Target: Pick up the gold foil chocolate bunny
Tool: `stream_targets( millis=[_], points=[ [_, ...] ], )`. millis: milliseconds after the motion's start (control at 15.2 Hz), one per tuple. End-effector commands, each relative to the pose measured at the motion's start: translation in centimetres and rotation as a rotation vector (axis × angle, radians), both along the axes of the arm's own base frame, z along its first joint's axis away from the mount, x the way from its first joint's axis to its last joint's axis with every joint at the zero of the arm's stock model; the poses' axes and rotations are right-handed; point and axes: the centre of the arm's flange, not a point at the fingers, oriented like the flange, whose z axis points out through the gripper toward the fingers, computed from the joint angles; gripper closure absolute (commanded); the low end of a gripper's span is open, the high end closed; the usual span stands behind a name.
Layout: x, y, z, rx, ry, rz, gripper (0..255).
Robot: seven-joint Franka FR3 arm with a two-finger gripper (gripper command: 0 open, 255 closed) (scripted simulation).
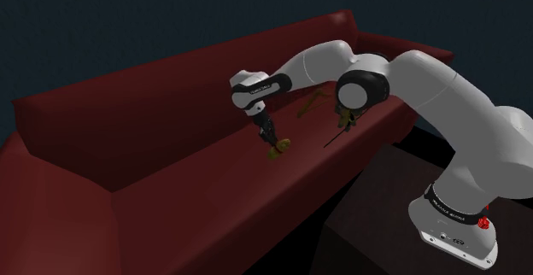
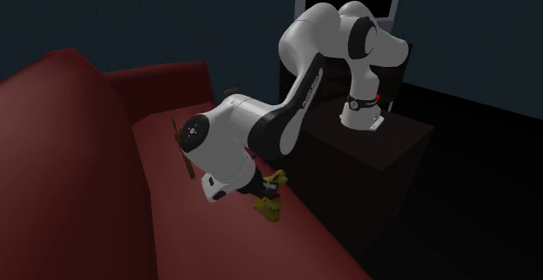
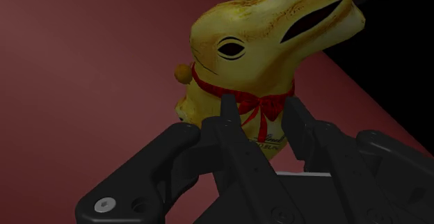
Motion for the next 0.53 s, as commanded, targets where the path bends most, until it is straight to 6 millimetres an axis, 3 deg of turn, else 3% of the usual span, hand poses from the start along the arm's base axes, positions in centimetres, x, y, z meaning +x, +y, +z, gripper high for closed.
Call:
stream_targets(
  millis=[0,330,462],
  points=[
    [0.0,0.0,1.1,0.000,0.000,0.000,255],
    [0.0,0.0,3.7,0.000,0.000,0.000,255],
    [0.0,0.0,3.8,0.000,0.000,0.000,255]
  ],
)
